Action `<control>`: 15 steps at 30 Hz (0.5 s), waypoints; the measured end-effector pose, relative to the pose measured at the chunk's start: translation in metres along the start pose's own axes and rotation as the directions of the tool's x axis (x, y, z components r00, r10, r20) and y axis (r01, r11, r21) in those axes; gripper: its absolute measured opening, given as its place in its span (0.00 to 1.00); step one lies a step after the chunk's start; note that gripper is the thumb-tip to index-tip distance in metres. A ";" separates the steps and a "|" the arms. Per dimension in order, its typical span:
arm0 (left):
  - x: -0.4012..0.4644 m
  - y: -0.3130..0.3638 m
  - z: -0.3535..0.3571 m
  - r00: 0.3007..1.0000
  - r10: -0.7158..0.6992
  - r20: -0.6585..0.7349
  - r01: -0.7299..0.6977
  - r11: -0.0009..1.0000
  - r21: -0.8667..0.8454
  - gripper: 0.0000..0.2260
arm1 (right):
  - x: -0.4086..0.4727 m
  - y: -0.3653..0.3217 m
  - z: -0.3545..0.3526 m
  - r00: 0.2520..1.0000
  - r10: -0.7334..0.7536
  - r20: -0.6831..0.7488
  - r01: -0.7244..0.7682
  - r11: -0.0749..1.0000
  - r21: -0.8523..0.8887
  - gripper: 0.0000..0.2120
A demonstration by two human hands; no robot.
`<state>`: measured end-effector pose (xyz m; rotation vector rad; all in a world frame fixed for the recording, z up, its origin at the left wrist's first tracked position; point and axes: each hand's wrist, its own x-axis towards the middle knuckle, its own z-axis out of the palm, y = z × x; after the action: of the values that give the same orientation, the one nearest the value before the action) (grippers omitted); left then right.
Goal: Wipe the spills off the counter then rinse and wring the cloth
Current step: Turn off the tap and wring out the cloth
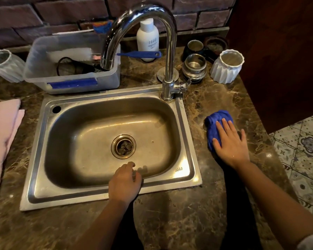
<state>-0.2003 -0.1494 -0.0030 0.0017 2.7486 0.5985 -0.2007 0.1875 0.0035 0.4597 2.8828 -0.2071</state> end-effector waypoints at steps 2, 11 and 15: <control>0.000 0.001 0.000 1.000 -0.018 0.004 0.018 1.000 -0.010 0.16 | 0.017 0.005 -0.004 1.000 -0.002 0.001 0.002 1.000 0.016 0.32; -0.001 0.002 0.000 0.999 -0.036 -0.007 0.036 0.999 -0.005 0.16 | 0.059 0.016 -0.016 0.998 -0.046 -0.040 0.048 0.997 0.058 0.28; -0.002 0.003 -0.002 0.999 -0.043 -0.002 0.043 0.999 0.011 0.15 | 0.059 0.016 -0.017 0.998 -0.052 -0.040 0.054 0.997 0.058 0.28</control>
<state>-0.1992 -0.1471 0.0004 -0.0551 2.7461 0.5715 -0.2538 0.2224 0.0040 0.4020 2.9355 -0.2965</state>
